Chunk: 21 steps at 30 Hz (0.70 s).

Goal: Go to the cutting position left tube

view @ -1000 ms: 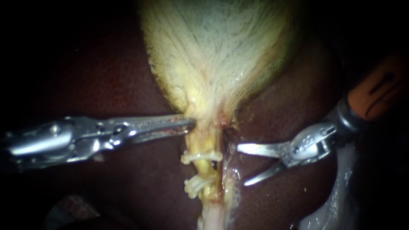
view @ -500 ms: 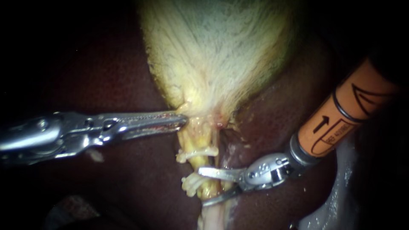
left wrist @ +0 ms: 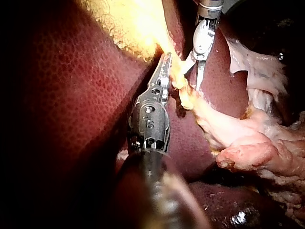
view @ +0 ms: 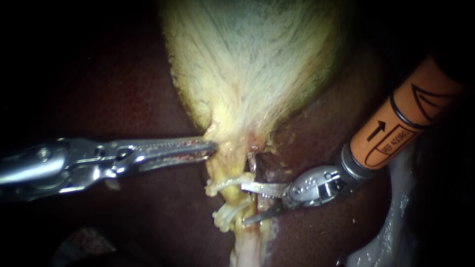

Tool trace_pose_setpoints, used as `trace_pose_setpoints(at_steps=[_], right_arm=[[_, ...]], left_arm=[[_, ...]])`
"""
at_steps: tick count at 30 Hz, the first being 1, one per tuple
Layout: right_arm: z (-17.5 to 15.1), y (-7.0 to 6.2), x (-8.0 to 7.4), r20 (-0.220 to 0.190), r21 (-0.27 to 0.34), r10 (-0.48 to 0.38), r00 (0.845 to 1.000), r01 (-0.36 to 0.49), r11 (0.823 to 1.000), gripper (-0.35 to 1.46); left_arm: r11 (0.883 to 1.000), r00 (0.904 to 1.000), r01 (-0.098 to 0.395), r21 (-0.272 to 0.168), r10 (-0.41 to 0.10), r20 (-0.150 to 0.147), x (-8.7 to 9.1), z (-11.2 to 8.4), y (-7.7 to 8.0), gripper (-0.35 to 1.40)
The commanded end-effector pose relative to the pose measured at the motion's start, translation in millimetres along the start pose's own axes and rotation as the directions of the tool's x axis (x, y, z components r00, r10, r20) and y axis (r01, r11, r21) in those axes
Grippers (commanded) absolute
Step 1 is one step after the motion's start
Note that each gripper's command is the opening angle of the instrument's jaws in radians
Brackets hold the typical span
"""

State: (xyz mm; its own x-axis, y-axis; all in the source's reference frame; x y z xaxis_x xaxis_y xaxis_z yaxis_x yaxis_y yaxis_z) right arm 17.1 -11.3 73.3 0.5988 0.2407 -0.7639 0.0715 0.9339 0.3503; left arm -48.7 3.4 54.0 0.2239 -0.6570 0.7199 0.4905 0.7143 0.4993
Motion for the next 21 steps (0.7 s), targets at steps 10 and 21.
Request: trace_pose_setpoints(at_steps=[10,21], right_arm=[[1.6,-1.1,1.6,-0.117,0.113,0.047,0.992,-0.034,0.993,1.33],[5.6,-0.4,4.5,-0.19,0.166,0.172,0.967,-0.141,0.976,1.28]], left_arm=[[1.0,1.0,-0.001,0.0,0.001,0.0,0.1,0.2,0.2,-0.03],[1.0,1.0,-0.001,-0.002,0.001,0.001,0.3,0.4,0.1,-0.03]])
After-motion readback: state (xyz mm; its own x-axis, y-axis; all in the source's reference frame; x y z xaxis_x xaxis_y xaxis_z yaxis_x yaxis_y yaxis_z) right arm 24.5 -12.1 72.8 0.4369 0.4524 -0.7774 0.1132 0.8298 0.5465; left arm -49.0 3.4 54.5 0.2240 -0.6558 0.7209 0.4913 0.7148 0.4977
